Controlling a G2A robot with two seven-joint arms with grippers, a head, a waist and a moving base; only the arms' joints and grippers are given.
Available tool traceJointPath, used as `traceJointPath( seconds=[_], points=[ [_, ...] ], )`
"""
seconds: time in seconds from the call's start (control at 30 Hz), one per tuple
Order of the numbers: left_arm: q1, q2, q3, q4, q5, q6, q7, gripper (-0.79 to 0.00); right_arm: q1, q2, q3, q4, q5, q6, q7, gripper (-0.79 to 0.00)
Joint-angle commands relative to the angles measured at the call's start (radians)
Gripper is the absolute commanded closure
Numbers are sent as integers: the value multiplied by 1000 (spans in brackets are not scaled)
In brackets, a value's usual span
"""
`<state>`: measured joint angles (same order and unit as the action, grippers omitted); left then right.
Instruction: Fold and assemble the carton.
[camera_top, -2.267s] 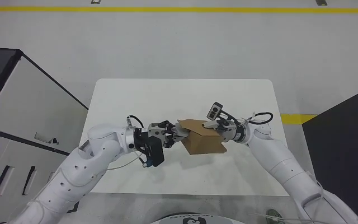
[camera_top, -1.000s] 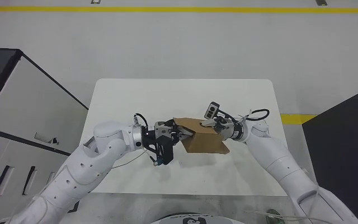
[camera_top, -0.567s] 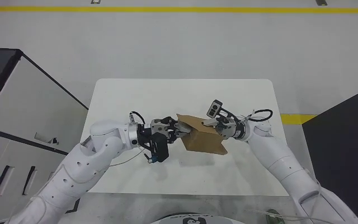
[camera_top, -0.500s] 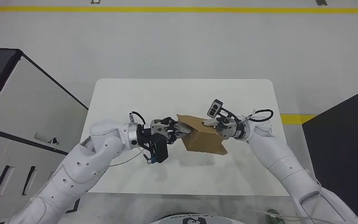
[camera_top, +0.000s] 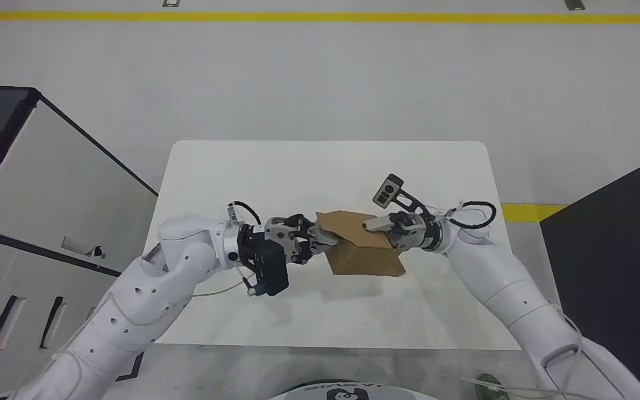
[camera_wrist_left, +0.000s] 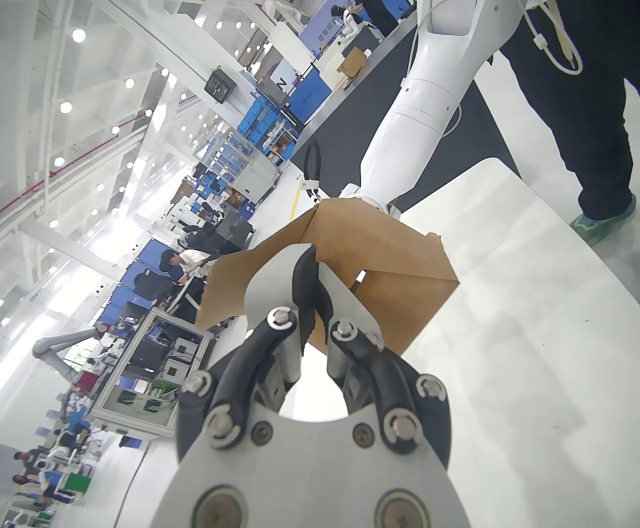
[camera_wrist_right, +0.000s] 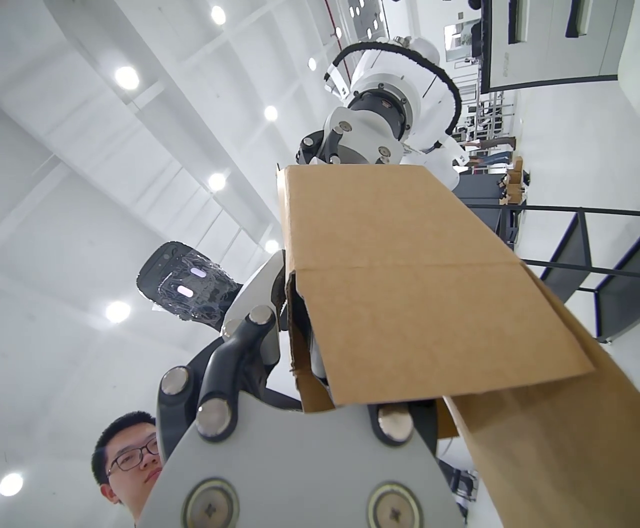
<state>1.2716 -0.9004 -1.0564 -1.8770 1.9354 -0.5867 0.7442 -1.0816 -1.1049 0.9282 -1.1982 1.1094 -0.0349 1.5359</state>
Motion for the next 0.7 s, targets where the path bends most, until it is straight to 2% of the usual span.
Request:
traceJointPath(
  seconds=[0.0,0.5,0.67],
  points=[
    [2,1,-5,4,-2,-1,7,0,1,3,-3,0,6,-9,0,0],
    [8,3,-12,4,-5,-4,5,0,1,4,-3,0,10,-11,0,0],
    [31,4,-23,-18,-14,15,-17,0,-21,6,15,-23,-4,-7,-28,0]
  ],
)
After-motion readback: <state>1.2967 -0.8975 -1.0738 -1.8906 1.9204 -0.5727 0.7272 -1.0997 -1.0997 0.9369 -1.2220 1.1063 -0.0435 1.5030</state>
